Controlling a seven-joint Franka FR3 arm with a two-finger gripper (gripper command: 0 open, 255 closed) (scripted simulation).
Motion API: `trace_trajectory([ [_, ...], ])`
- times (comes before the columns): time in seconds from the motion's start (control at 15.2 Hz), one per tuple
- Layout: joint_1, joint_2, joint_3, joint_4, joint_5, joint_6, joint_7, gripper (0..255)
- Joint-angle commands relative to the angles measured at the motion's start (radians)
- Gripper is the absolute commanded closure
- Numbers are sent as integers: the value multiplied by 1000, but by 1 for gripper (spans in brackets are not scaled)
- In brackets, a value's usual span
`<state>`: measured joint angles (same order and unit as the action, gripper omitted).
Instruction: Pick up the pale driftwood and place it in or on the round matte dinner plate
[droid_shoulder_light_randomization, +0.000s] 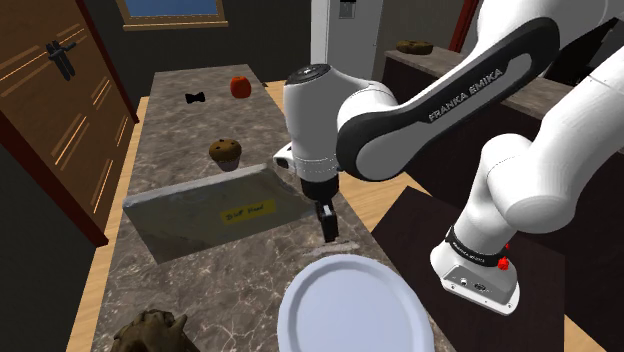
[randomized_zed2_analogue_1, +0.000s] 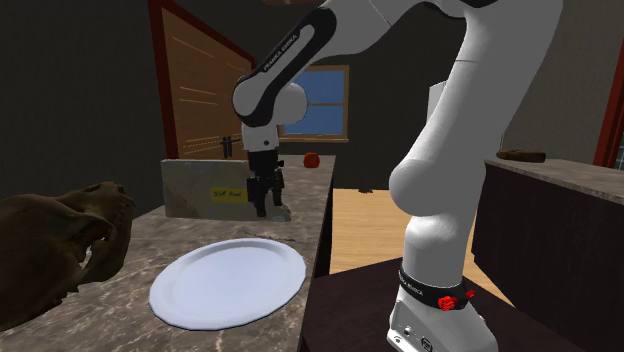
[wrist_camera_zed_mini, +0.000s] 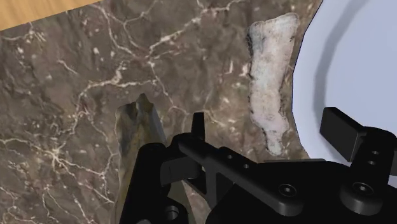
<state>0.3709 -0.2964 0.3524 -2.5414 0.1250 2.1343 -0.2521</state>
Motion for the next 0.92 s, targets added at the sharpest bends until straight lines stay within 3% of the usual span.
trace_trajectory([
  [0.0,7,22,11,-11,1,31,0,0],
  [0.4,5,68,20,-54,-6,119,9,0],
  [0.86,5,68,20,-54,-6,119,9,0],
])
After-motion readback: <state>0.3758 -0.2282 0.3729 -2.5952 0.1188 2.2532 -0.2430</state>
